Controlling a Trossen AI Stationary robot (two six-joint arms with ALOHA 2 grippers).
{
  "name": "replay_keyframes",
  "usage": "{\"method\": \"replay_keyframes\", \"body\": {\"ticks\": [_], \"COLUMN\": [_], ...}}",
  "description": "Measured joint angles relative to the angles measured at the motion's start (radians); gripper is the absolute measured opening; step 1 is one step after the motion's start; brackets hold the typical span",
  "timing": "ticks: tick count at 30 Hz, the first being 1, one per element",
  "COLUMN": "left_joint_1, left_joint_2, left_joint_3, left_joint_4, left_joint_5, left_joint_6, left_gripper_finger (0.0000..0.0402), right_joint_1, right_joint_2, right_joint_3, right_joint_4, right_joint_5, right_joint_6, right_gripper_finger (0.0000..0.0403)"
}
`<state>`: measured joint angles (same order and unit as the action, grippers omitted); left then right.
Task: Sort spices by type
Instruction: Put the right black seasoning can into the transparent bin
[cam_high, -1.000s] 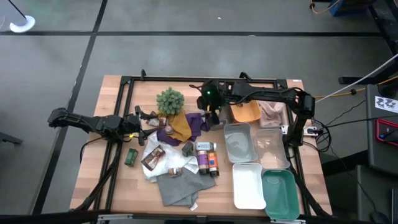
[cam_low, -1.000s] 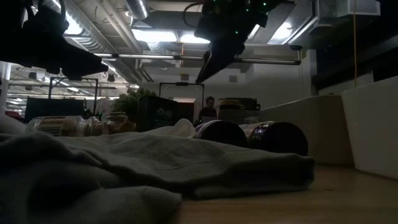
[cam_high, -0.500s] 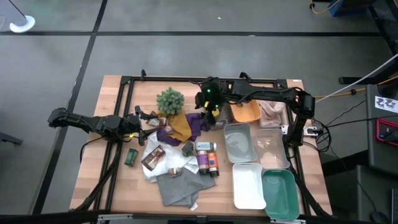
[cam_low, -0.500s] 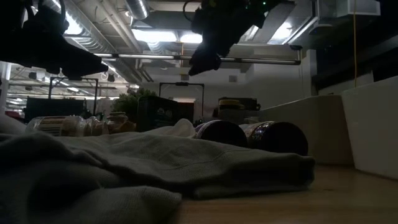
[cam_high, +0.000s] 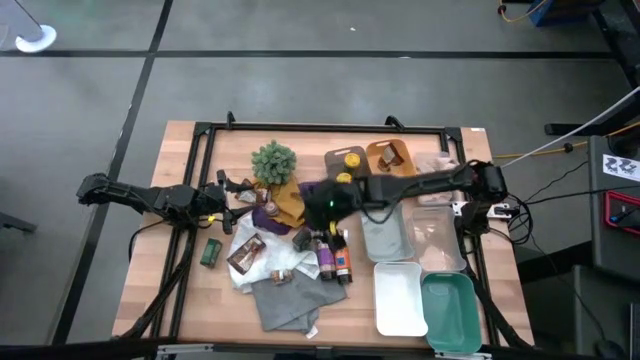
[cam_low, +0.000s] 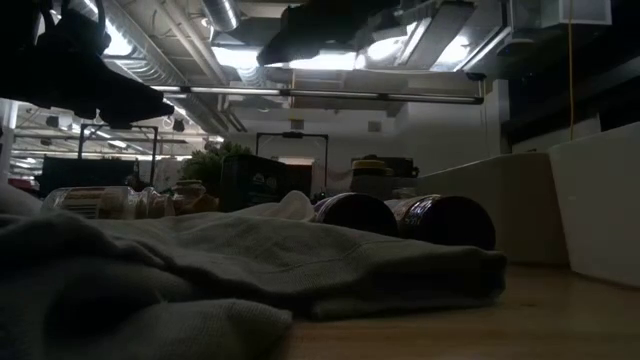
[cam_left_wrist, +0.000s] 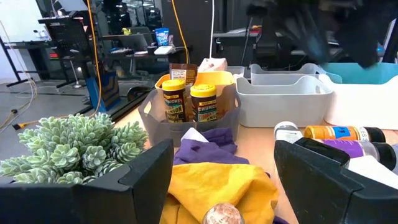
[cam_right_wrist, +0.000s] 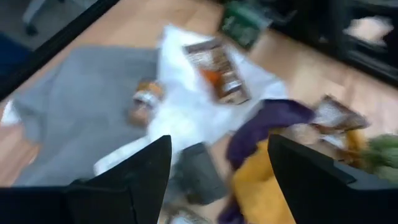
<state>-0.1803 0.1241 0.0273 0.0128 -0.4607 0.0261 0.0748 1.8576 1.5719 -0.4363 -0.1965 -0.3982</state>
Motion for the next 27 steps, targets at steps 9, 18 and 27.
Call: {"method": "replay_keyframes", "body": {"ticks": [9, 18, 27], "left_joint_1": [0.0, 0.0, 0.0], "left_joint_2": [0.003, 0.003, 0.003], "left_joint_3": [0.0, 0.0, 0.0], "left_joint_4": [0.0, 0.0, 0.0], "left_joint_5": [0.0, 0.0, 0.0], "left_joint_6": [0.0, 0.0, 0.0], "left_gripper_finger": [0.0263, 0.0263, 0.0263], "right_joint_1": [0.03, 0.03, 0.022], "right_joint_2": [0.089, 0.171, 0.2], "right_joint_3": [0.0, 0.0, 0.0], "right_joint_4": [0.024, 0.042, 0.045], "right_joint_5": [0.022, 0.043, 0.101], "right_joint_6": [-0.077, -0.131, -0.134], "right_gripper_finger": [0.0266, 0.0266, 0.0266]}}
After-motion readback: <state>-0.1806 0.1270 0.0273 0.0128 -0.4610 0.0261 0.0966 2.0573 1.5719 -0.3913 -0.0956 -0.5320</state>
